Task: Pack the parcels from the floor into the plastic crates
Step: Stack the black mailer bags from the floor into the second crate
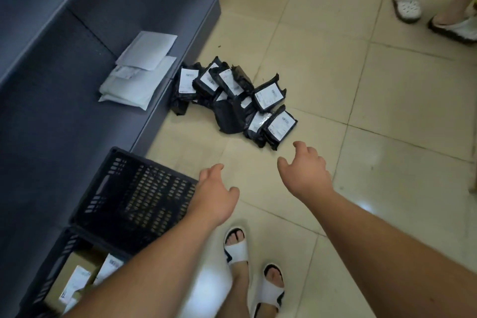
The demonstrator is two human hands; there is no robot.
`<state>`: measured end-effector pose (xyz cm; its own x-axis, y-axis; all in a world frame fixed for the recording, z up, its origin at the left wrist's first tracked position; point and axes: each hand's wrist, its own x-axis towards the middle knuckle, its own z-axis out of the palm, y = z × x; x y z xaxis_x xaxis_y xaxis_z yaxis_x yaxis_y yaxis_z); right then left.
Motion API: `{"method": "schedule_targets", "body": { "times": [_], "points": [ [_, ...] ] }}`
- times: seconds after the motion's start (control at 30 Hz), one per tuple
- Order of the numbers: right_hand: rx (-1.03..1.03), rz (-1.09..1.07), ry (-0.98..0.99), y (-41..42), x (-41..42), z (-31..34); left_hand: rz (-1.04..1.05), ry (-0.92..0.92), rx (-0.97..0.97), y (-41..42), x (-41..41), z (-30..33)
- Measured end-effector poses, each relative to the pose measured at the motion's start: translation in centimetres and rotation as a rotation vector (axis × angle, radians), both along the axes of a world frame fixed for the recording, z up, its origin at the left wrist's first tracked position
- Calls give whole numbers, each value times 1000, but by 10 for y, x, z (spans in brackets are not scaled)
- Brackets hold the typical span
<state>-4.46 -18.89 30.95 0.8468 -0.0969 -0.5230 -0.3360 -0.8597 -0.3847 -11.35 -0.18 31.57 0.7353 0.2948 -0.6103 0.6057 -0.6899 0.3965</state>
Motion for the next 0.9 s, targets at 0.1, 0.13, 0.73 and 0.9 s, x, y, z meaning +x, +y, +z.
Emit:
{"method": "schedule_targets", "body": {
  "times": [0.1, 0.13, 0.73, 0.9],
  "points": [
    [1, -17, 5, -7, 25, -3, -49, -3, -4, -12, 30, -9],
    [2, -18, 8, -9, 34, -5, -59, -4, -7, -16, 41, -13],
    [-47, -32, 144, 28, 215, -58, 34, 60, -113, 9, 245, -65],
    [-54, 27, 156, 36, 257, -77, 88, 62, -130, 14, 277, -79]
  ]
}}
